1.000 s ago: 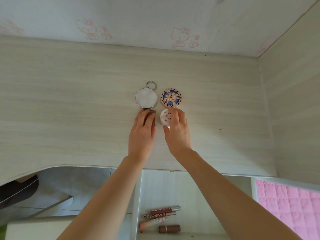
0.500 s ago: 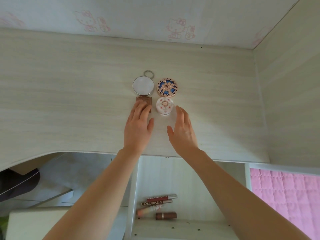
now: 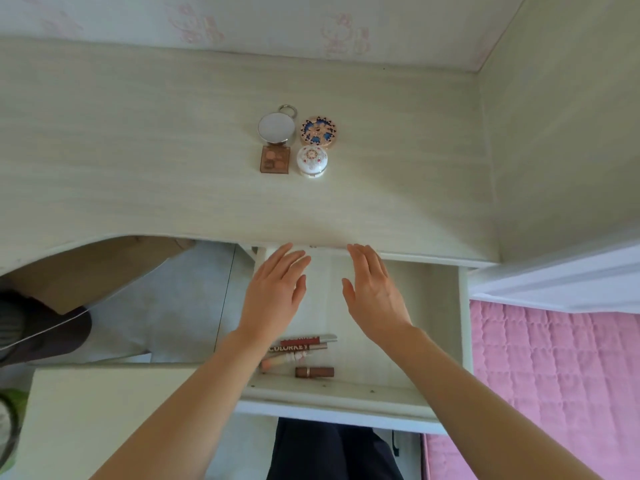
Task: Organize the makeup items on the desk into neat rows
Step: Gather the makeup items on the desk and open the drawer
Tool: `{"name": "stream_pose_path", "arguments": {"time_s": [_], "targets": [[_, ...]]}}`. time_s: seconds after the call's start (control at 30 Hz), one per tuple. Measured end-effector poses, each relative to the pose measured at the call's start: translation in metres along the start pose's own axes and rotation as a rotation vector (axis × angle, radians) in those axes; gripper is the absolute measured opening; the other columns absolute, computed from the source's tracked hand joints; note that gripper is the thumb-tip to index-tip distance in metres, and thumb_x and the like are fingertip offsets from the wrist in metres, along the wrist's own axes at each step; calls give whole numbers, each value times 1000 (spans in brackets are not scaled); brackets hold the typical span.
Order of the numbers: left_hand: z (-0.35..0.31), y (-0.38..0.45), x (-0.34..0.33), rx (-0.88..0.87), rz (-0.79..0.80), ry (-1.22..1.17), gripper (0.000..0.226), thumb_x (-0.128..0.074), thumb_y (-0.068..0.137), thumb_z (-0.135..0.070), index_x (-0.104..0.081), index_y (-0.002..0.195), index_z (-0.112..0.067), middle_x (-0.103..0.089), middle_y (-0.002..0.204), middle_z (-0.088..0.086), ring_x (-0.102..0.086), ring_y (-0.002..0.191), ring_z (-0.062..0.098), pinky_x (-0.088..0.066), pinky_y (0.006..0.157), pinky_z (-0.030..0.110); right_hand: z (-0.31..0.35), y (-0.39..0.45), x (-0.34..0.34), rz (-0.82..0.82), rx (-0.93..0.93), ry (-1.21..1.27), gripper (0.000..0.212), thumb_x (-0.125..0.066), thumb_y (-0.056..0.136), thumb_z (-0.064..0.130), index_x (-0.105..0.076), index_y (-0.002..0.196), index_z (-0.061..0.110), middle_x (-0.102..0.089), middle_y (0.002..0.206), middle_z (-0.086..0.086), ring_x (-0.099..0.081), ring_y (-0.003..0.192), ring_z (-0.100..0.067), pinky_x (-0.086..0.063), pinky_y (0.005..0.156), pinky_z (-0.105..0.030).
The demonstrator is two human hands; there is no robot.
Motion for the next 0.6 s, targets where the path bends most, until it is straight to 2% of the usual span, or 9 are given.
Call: {"name": "stream_pose_path", "arguments": {"time_s": [0.13, 0.27, 0.43, 0.53, 0.6], "targets": [[-11, -40, -13, 23, 85, 13, 26, -50, 93, -17, -67, 111, -11, -66, 107, 2, -56, 114, 22, -51, 93, 37, -9, -41, -15, 55, 24, 9, 50, -58, 90, 11, -42, 136, 1, -51, 131, -12, -44, 128, -27, -47, 98, -34], [-11, -68, -34, 111, 241, -5, 23, -68, 83, -7, -70, 105, -9, -66, 97, 2, -62, 98, 20, -57, 77, 33, -25, -67, -40, 190, -3, -19, 46, -52, 95, 18, -42, 138, 7, -51, 133, -9, -42, 130, -23, -44, 103, -34], [-3, -86, -61, 272, 496, -68, 30, -55, 94, -13, -61, 123, -11, -61, 118, 2, -54, 112, 17, -51, 88, 28, -42, -76, -77, 446, -30, -20, 43, -44, 99, 21, -38, 141, 14, -44, 139, -4, -38, 130, -19, -38, 104, -27], [2, -84, -71, 334, 599, -92, 33, -59, 91, -17, -60, 124, -11, -60, 118, 3, -56, 106, 17, -48, 90, 27, -45, -72, -96, 543, -32, -33, 42, -43, 99, 23, -39, 140, 15, -47, 135, -5, -45, 123, -20, -42, 100, -28], [10, -85, -80, 367, 651, -83, 31, -58, 92, -16, -60, 123, -11, -60, 115, 4, -57, 99, 17, -48, 84, 25, -46, -66, -107, 585, -35, -52, 39, -44, 99, 22, -41, 138, 14, -50, 131, -7, -50, 117, -22, -45, 96, -29]]}}
Point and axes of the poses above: each hand's wrist, its own y-axis towards the middle knuckle, its own x-axis out of the back of the hand, z = x × y, the point moved 3 cm from there along y, towards the middle knuckle
